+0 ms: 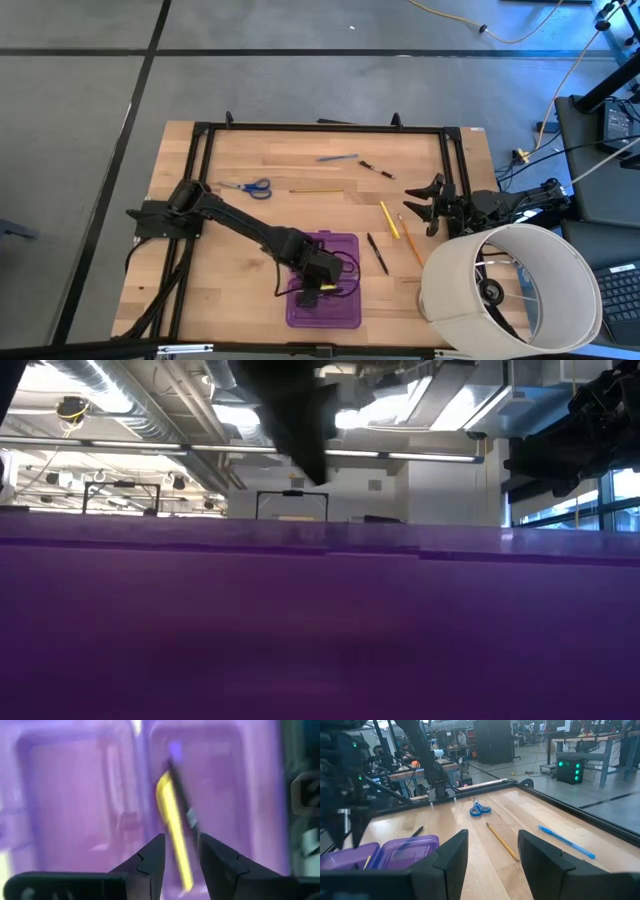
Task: Pick & place school supplies into a supply box
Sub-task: Put the left black pen into the violet supply box
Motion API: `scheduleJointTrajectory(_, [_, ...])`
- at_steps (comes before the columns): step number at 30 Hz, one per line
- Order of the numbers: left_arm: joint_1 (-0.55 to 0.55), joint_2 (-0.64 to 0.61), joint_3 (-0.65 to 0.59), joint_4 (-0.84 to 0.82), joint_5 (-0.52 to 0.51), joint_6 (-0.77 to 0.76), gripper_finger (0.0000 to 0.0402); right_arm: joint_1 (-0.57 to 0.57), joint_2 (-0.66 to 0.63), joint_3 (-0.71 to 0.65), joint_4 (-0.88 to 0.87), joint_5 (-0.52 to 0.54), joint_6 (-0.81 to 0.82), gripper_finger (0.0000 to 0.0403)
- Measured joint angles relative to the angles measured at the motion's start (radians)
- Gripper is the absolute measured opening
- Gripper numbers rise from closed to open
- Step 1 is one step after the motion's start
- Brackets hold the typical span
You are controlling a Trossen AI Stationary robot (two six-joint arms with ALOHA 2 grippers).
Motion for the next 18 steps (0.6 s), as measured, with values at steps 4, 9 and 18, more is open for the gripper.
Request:
scheduleJointTrajectory(4, [-0.017, -0.006, 0.000, -0.151, -0.142, -0.012, 0.0109, 0.000, 0.000, 0.000, 0.000, 0.000, 0.000, 0.0176])
scheduleJointTrajectory(9, [-0.037, -0.007, -0.042, -0.218, -0.183, -0.016, 0.0111, 0.000, 0.000, 0.000, 0.000, -0.003, 0.000, 0.0176])
scheduleJointTrajectory(18, [-0.039, -0.135, -0.167, -0.221, -0.187, -0.083, 0.0108, 0.000, 0.005, 0.000, 0.000, -0.008, 0.001, 0.0176])
